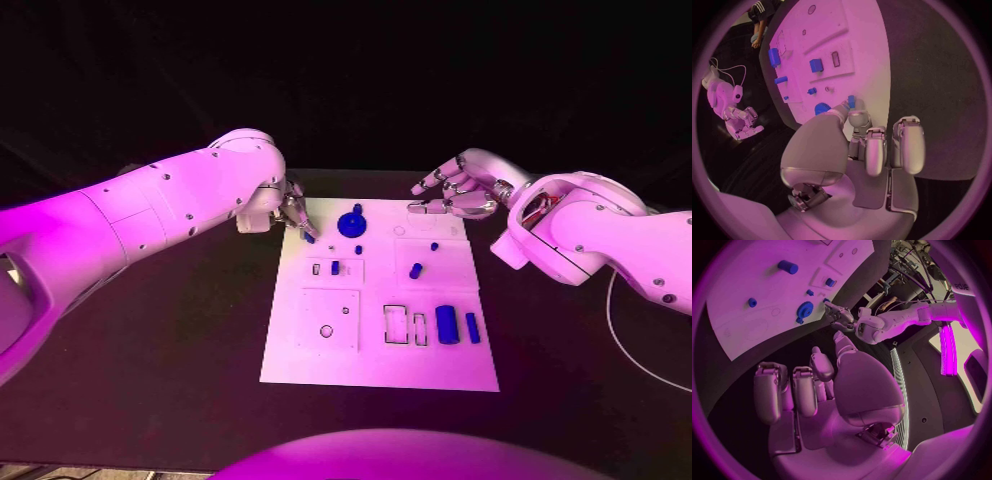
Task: Assemble the parts on the task board
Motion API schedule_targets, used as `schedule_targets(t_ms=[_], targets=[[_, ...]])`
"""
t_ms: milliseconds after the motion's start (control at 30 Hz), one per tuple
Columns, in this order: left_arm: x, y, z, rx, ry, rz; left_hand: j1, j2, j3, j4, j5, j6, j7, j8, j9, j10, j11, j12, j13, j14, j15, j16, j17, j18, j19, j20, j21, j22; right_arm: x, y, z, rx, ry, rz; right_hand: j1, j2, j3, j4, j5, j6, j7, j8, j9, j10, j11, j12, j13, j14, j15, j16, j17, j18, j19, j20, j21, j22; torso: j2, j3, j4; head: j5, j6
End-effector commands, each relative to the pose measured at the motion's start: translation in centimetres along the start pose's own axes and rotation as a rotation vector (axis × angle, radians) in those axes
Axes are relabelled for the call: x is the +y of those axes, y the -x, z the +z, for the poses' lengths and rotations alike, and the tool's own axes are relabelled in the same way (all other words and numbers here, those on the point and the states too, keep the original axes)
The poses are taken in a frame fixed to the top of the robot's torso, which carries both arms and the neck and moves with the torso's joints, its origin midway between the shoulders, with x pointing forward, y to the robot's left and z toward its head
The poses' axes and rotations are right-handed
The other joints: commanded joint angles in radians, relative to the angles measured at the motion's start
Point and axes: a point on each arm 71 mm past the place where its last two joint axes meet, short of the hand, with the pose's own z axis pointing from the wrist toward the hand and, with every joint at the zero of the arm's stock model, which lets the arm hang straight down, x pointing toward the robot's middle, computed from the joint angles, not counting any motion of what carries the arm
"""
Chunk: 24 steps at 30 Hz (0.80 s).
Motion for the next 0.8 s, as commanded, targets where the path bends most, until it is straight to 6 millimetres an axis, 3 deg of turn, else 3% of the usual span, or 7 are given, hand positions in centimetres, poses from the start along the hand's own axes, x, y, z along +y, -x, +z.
schedule_targets(t_ms=[33,467,800], targets=[[-0.4,0.0,-0.2,-0.020,-0.052,-0.023,-0.009,-0.020,0.173,-0.148,0.006,0.009,0.003,0.007,0.001,0.009,0.000,0.001,-0.002,0.101,0.005,0.003,0.263,0.004,0.035,-0.001,0.003,0.143,0.1,-0.1,0.0,0.011,0.012,-0.002,0.003,0.005,-0.008,-0.001,0.004,0.006,0.001,0.006,0.001,0.001,-0.005,0.006,0.001,0.084,-0.006,-0.006,0.170,0.009,-0.005,-0.005,-0.005,0.010,-0.001,-0.0002,0.0003,0.002,0.001],[-0.4,-0.7,-2.3,-0.102,-0.141,-0.070,-0.048,-0.079,0.263,-0.174,0.048,0.032,0.001,0.008,0.001,0.035,-0.004,0.011,0.003,0.101,0.002,0.003,0.263,-0.002,0.049,-0.004,0.022,0.166,0.0,-0.1,-0.1,0.006,0.008,0.002,0.003,0.006,-0.008,0.000,0.004,0.007,0.001,0.006,0.001,0.001,-0.005,0.006,0.001,0.084,-0.006,-0.007,0.170,0.009,-0.005,-0.005,-0.005,0.010,-0.001,0.0002,0.0004,0.007,0.003],[0.5,-2.7,-2.9,-0.063,-0.148,-0.088,-0.055,-0.088,0.276,-0.177,0.059,0.038,0.000,0.007,-0.001,0.039,-0.005,0.007,-0.002,0.101,0.001,0.003,0.263,-0.004,0.052,-0.004,0.027,0.172,-0.1,0.1,-0.1,0.005,0.004,0.002,0.003,0.006,-0.008,0.000,0.004,0.007,0.001,0.006,0.001,0.001,-0.005,0.006,0.001,0.084,-0.006,-0.007,0.170,0.009,-0.005,-0.005,-0.005,0.010,-0.001,-0.0004,0.0030,0.008,-0.001]])
